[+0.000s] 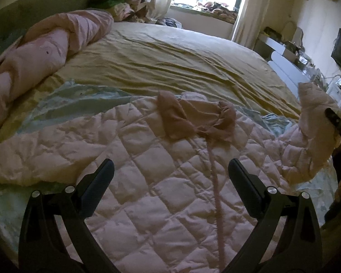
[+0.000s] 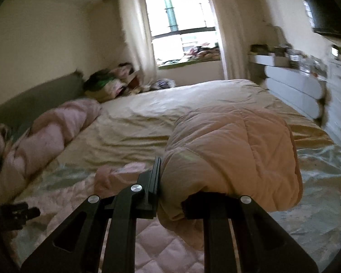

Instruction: Fold large clothes

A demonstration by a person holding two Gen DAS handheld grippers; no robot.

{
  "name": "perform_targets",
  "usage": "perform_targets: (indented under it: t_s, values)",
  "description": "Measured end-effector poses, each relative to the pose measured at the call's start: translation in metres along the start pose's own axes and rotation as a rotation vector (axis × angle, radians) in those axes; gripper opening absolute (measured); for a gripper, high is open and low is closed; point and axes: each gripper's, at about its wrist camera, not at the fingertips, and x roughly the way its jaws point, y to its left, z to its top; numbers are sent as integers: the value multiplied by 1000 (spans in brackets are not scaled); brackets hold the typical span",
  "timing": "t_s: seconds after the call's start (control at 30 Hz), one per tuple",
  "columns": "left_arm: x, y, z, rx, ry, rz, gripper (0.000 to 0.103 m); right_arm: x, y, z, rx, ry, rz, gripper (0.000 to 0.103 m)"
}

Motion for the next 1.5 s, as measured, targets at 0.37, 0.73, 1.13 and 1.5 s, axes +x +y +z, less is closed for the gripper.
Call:
perform_targets:
  t_s: [0.37, 0.73, 1.13, 1.5]
  values:
    - [10, 30, -17, -45, 17, -9, 94, 65, 82, -72, -122, 172, 113, 15]
    - [37, 44, -38, -83, 62, -38, 94, 92, 87, -139, 40, 375, 204, 46]
    - [43, 73, -35, -198, 74, -146, 94, 48, 99, -118, 7, 197, 214, 13]
    - [38, 117, -27, -351, 56, -225, 94, 66, 179, -169, -455, 295, 217, 14]
